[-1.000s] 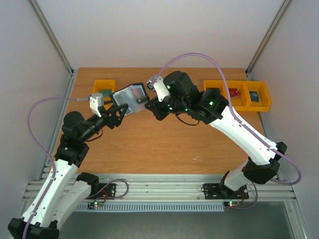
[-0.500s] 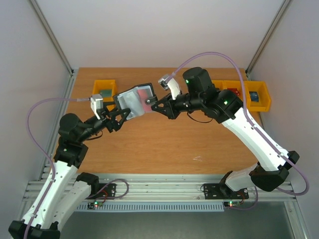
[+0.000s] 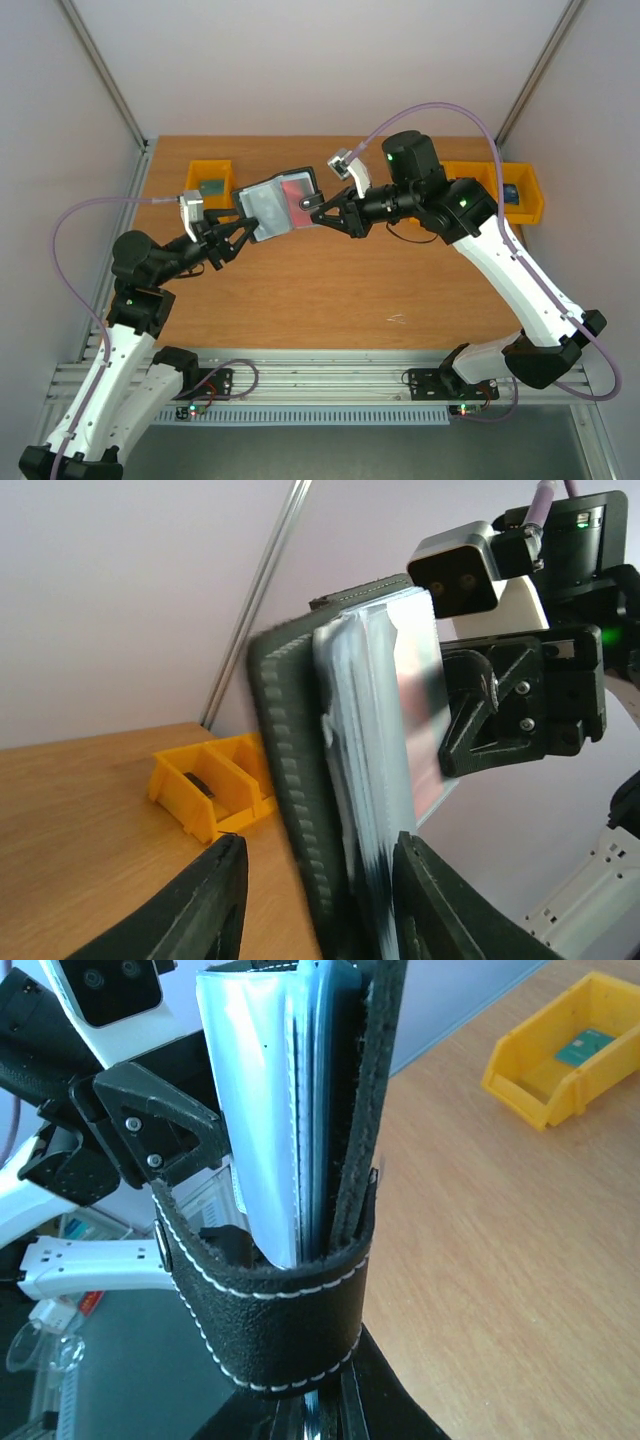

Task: Take the credit cards out of the card holder

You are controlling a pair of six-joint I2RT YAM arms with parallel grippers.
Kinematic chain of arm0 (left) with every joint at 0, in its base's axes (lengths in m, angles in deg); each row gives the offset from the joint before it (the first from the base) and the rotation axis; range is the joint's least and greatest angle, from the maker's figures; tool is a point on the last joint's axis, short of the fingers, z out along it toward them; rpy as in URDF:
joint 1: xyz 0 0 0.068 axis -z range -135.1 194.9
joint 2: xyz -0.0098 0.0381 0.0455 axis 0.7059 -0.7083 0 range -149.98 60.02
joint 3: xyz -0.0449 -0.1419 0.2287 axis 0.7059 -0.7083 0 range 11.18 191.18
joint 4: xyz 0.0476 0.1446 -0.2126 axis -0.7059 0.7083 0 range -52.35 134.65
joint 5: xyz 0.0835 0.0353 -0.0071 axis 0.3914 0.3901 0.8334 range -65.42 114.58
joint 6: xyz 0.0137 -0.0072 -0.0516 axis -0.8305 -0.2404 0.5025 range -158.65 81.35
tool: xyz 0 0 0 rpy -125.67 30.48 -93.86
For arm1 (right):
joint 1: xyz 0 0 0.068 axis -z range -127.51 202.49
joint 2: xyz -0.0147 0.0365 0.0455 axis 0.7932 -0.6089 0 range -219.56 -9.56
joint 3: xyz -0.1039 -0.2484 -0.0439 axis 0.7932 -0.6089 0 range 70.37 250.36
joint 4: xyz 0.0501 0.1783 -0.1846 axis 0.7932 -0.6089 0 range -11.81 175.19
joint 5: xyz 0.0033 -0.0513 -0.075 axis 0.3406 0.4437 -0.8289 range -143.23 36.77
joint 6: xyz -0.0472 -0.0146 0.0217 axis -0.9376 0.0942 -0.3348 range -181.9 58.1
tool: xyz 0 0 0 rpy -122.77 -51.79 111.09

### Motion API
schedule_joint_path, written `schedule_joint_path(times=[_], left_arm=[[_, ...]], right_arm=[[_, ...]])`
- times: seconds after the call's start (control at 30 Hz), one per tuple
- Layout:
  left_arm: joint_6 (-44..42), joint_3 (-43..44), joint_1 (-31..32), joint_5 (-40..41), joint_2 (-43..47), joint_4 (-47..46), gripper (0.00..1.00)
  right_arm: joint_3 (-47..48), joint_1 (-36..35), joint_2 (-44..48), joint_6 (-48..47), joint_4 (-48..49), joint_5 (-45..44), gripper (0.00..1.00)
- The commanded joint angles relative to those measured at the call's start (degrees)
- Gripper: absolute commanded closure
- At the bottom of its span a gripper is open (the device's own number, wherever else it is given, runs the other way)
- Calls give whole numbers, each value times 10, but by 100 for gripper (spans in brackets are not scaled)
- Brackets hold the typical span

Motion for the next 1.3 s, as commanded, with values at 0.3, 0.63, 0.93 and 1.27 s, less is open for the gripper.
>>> schedule_joint_path(times=[0.3, 0.63, 0.93, 1.27], left_arm=[[-9, 23, -8, -43, 15, -42, 62], [-43, 38, -8, -65, 7, -8, 59], [-44, 33, -8, -63, 10, -1, 74], [-52, 37, 33, -84, -14, -8, 87]], right_arm=[[0, 29, 16, -22, 3, 85, 99], [10, 35, 17, -26, -22, 101, 99], [15, 36, 24, -35, -19, 116, 99], [-4, 2, -11, 12, 56, 94, 99]])
